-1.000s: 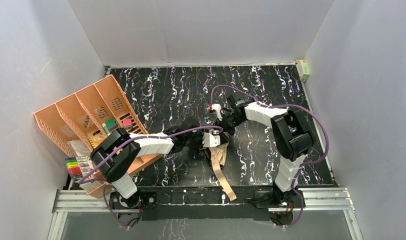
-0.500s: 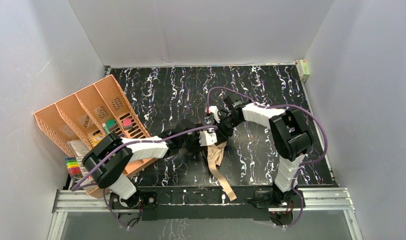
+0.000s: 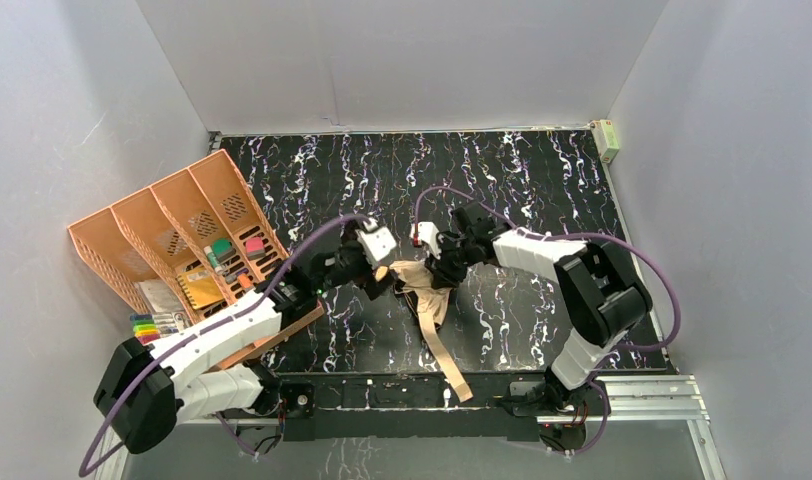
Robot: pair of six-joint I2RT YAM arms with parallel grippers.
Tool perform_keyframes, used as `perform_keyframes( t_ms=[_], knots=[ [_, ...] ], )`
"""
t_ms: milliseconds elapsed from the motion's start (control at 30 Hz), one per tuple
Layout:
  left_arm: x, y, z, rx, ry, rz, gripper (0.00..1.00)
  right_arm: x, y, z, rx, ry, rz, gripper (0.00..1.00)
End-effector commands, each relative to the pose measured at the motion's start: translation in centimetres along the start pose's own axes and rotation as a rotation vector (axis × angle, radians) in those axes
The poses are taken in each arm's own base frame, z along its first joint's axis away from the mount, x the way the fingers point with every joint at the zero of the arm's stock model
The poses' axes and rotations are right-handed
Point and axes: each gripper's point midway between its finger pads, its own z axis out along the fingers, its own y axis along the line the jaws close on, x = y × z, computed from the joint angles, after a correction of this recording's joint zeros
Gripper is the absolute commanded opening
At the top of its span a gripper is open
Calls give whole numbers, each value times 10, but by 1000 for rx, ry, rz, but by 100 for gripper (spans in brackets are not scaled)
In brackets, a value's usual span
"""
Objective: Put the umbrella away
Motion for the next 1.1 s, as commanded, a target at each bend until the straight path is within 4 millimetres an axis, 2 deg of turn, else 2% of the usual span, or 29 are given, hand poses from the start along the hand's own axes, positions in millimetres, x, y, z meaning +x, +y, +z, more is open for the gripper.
perform_keyframes(
  t_ms=[0, 100, 300, 400, 433, 600, 767, 933, 1067],
  knots=[
    [8, 28, -12, -27, 43, -320, 98, 42, -24, 3, 193, 145, -170, 0],
    [7, 46, -13, -35, 16, -387, 98, 43, -22, 4, 248, 144, -257, 0],
    [13, 49, 5, 8, 45, -366, 98, 37, -15, 8, 319, 112, -390, 0],
    [19, 38, 16, 92, 70, -364, 98, 36, -13, 7, 376, 115, -473, 0],
    [26, 31, 20, 134, 94, -366, 98, 41, -12, 7, 394, 133, -501, 0],
    [40, 5, 30, 318, 125, -308, 98, 41, 0, 8, 402, 124, -619, 0],
    [52, -6, 42, 432, 171, -286, 98, 40, 8, 12, 383, 116, -681, 0],
    [59, -7, 59, 506, 190, -264, 98, 38, 16, 14, 354, 100, -711, 0],
    [69, -19, 65, 603, 207, -264, 98, 37, 19, 13, 345, 94, -724, 0]
  ],
)
